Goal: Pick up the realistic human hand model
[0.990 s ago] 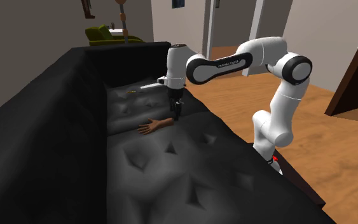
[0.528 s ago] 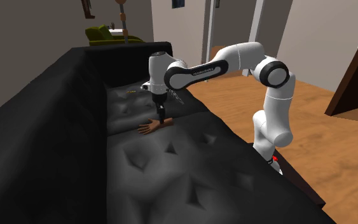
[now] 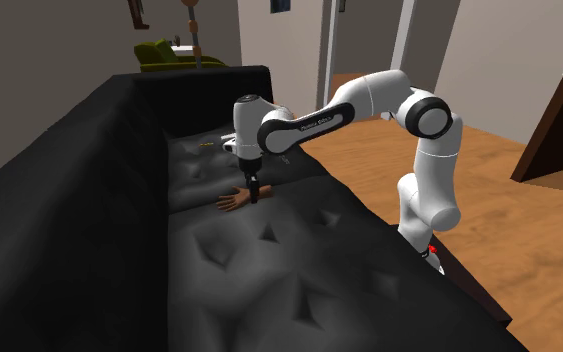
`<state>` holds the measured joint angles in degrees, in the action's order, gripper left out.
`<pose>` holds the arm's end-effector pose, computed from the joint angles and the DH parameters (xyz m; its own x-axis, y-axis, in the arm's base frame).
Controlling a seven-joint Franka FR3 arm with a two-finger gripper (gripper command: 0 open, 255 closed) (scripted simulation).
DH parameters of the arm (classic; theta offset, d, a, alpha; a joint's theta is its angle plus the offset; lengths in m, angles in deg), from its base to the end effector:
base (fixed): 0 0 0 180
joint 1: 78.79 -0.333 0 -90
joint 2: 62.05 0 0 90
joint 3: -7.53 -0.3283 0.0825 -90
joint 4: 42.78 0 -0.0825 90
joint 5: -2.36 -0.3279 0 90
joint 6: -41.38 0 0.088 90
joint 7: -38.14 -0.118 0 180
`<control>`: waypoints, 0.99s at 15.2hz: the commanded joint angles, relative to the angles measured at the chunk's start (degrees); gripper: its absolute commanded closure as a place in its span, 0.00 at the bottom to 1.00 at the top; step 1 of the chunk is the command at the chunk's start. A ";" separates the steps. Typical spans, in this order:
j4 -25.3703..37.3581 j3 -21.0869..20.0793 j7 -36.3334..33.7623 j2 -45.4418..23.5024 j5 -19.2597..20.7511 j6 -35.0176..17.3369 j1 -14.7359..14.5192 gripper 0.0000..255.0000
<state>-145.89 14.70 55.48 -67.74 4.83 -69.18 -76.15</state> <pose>0.5350 -0.0934 0.5092 0.9891 0.1466 0.0137 0.1455 -0.9875 0.0600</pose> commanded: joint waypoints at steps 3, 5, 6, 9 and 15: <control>-0.31 0.01 0.00 -0.08 -0.01 -0.41 0.01 1.00; -0.31 0.01 0.01 -0.07 -0.01 -0.41 0.02 1.00; -0.31 0.01 0.00 -0.07 -0.01 -0.41 0.02 1.00; -0.31 0.01 0.01 -0.08 -0.01 -0.41 0.02 1.00; 2.93 0.05 0.23 0.42 -0.01 3.30 0.05 1.00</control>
<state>-143.50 14.75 55.69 -67.54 4.80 -66.63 -76.09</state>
